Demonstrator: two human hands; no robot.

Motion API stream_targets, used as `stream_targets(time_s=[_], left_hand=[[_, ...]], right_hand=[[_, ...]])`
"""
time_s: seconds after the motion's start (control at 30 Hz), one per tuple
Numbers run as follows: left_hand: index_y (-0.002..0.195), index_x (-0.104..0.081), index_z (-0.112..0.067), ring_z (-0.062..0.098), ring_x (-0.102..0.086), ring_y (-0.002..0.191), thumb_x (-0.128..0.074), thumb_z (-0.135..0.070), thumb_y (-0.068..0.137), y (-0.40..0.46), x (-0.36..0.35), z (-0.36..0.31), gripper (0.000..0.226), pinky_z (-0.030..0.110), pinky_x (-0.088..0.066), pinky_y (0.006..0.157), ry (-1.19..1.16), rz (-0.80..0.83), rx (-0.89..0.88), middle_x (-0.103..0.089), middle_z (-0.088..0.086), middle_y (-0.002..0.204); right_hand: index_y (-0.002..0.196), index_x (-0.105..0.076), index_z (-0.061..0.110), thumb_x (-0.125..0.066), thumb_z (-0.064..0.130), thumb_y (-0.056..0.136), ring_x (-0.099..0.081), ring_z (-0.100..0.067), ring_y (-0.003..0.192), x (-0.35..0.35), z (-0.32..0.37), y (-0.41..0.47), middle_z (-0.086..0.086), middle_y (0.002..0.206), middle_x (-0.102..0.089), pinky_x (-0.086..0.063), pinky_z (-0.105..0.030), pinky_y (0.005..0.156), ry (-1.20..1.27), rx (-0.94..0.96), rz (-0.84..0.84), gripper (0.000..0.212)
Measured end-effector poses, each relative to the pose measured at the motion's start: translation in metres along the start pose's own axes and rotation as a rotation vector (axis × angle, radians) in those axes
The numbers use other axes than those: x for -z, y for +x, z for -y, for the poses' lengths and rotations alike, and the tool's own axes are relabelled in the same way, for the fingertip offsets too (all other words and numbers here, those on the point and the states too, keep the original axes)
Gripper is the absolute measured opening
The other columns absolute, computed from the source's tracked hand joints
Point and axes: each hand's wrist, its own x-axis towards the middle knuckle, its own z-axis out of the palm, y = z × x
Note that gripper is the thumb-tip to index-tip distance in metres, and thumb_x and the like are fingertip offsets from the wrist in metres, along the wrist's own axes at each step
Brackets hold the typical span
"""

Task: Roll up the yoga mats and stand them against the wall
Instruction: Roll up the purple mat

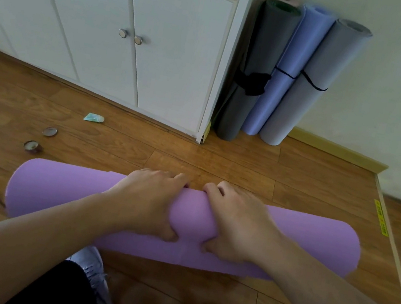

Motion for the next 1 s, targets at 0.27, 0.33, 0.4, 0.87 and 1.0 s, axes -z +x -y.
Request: stream_targets(time_s=[0.27, 0.33, 0.4, 0.87, 1.0], left_hand=[[0.132, -0.045, -0.029, 0.018, -0.057, 0.121, -0.082, -0.071, 0.057, 0.0, -0.012, -0.006, 0.093, 0.038, -0.047, 0.102, 0.139, -0.015, -0.043, -0.054, -0.009, 0.13], [0.128, -0.049, -0.032, 0.016, -0.06, 0.114, -0.08, -0.069, 0.056, 0.002, -0.01, -0.004, 0.087, 0.036, -0.049, 0.094, 0.094, -0.02, -0.024, -0.059, -0.013, 0.125], [0.124, -0.052, -0.035, 0.014, -0.062, 0.106, -0.077, -0.071, 0.054, 0.001, -0.005, -0.001, 0.083, 0.033, -0.047, 0.08, 0.046, -0.014, 0.001, -0.063, -0.015, 0.119], [0.129, -0.05, -0.033, 0.016, -0.061, 0.112, -0.08, -0.072, 0.054, 0.001, -0.004, -0.001, 0.09, 0.035, -0.05, 0.09, 0.048, -0.015, 0.0, -0.059, -0.013, 0.125], [0.122, -0.053, -0.037, 0.014, -0.063, 0.104, -0.076, -0.075, 0.052, -0.001, -0.003, -0.002, 0.083, 0.033, -0.042, 0.072, -0.017, 0.054, 0.039, -0.064, -0.015, 0.116]], right_hand=[[0.135, -0.043, 0.032, -0.086, 0.07, 0.065, -0.061, -0.019, 0.111, 0.002, -0.002, 0.002, 0.008, 0.122, -0.058, -0.053, -0.039, 0.087, 0.095, -0.042, 0.036, 0.09], [0.143, -0.035, 0.031, -0.087, 0.068, 0.066, -0.057, -0.022, 0.119, 0.001, -0.001, 0.0, 0.005, 0.13, -0.055, -0.049, -0.038, 0.095, 0.079, -0.028, 0.022, 0.1], [0.151, -0.028, 0.027, -0.089, 0.064, 0.065, -0.051, -0.024, 0.127, 0.0, 0.0, -0.003, 0.001, 0.139, -0.048, -0.045, -0.04, 0.105, 0.02, -0.019, 0.002, 0.111], [0.146, -0.032, 0.028, -0.085, 0.068, 0.068, -0.051, -0.023, 0.125, 0.001, 0.0, -0.003, 0.001, 0.136, -0.05, -0.045, -0.039, 0.104, 0.039, -0.018, -0.026, 0.103], [0.142, -0.037, 0.024, -0.09, 0.064, 0.066, -0.052, -0.025, 0.124, 0.0, 0.001, -0.002, 0.0, 0.134, -0.049, -0.045, -0.04, 0.102, -0.011, -0.021, 0.007, 0.101]])
